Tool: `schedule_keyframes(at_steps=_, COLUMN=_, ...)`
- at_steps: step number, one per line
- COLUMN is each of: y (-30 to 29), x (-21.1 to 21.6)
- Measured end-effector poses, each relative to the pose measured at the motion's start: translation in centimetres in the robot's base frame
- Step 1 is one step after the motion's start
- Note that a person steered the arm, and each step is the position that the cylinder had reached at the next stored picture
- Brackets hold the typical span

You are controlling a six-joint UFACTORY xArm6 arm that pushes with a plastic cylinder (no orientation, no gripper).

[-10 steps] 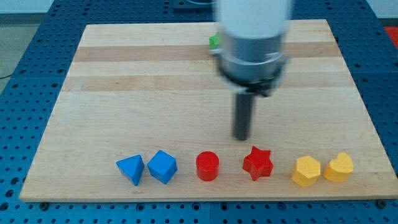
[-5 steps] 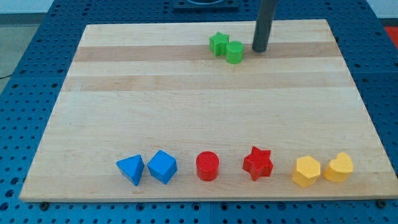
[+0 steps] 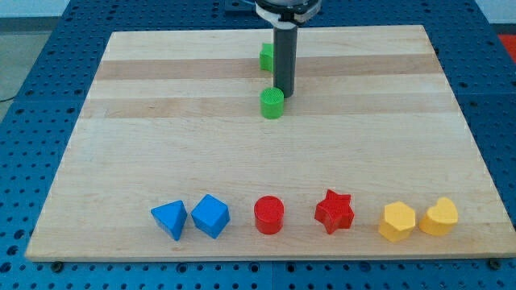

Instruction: Slide green circle closer to blue traingle

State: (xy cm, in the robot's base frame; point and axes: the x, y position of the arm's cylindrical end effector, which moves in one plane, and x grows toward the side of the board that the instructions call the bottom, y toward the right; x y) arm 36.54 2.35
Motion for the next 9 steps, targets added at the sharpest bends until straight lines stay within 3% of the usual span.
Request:
schedule_keyframes(at_steps=4, y=-4.8, x=8.0)
schedule_keyframes(at_steps=7, y=-15.0, x=9.2)
schedule_keyframes(at_steps=9, y=-10.8, x=9.7)
